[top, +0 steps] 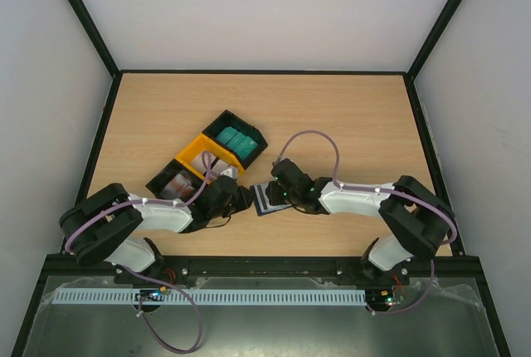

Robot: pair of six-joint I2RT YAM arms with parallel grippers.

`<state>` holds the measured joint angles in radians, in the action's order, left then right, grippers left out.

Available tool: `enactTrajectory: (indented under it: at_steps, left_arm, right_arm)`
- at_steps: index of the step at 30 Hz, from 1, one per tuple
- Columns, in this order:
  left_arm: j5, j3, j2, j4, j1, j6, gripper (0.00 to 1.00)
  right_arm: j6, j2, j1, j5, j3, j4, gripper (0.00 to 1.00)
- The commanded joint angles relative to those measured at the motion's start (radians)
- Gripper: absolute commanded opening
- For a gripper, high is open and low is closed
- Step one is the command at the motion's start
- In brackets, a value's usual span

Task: Put the credit cards into the card holder
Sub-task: Turn over the card slot in the card holder.

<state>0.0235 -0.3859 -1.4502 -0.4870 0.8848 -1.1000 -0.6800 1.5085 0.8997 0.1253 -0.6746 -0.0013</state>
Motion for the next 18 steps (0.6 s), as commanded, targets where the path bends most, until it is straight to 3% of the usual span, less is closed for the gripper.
enactTrajectory:
  at_steps: [1, 6, 13, 18]
  left_arm:
    - [-0.008, 0.008, -0.009, -0.015, -0.007, 0.014, 0.16]
    - [-0.019, 0.012, -0.026, -0.026, -0.007, 0.008, 0.16]
    - [-0.019, 0.010, -0.026, -0.026, -0.006, 0.008, 0.16]
    - [-0.022, 0.009, -0.033, -0.026, -0.007, 0.009, 0.16]
  right_arm:
    - [0.029, 0.056, 0.013, 0.005, -0.035, -0.022, 0.28]
    - [0.023, 0.097, 0.016, -0.007, -0.046, -0.031, 0.27]
    - [0.022, 0.104, 0.017, 0.019, -0.046, -0.022, 0.12]
    - [0.023, 0.107, 0.016, 0.047, -0.049, -0.013, 0.11]
